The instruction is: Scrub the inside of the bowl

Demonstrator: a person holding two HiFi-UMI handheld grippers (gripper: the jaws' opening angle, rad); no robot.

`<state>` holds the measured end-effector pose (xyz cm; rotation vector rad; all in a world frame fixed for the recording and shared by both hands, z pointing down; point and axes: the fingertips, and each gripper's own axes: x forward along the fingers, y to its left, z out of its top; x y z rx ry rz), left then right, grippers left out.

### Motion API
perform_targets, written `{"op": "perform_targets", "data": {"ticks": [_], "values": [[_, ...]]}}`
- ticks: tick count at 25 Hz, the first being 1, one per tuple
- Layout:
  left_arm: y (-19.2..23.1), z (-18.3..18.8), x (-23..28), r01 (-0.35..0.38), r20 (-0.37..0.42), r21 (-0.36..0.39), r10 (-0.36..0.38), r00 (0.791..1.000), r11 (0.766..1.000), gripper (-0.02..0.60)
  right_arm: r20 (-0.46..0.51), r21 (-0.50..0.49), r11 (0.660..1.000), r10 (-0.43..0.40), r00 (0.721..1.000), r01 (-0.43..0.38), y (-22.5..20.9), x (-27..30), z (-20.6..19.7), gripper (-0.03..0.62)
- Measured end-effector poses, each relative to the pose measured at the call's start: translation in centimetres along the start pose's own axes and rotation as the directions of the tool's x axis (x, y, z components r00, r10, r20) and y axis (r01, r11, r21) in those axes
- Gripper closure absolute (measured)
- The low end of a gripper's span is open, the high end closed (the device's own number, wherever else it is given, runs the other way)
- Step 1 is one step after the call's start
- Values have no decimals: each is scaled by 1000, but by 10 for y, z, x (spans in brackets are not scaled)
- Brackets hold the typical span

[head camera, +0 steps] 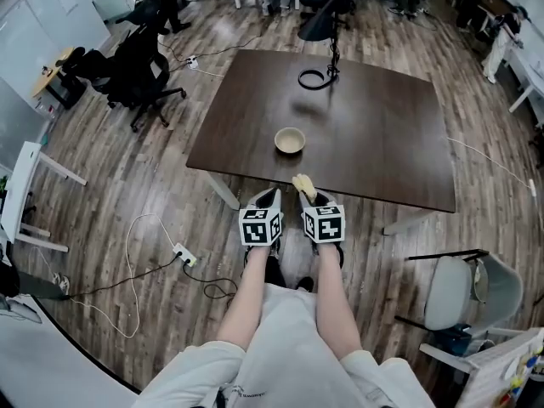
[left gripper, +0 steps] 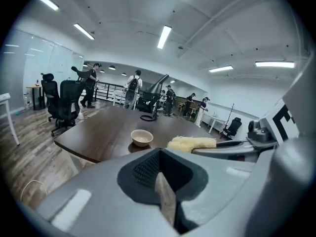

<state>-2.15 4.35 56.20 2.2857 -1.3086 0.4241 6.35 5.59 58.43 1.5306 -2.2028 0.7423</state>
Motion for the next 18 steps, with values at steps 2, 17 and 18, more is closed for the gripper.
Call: {"op": "perform_targets", "data": {"ticks": [2,17,18], "values": [[-5,-1,1,7,-4,3,-7,1000,1000,580,1,-14,1000,0,1000,0,0,-2,0,484],[-24,-7,-2,-6,-2,51,6,1000,999,580,27,-47,999,9,1000,-8,-5,-16,-4,484],[-24,-8,-2,-6,-4,54,7,1000,999,580,27,-46,999,10,1000,-9,-5,-16,-5,484]]}}
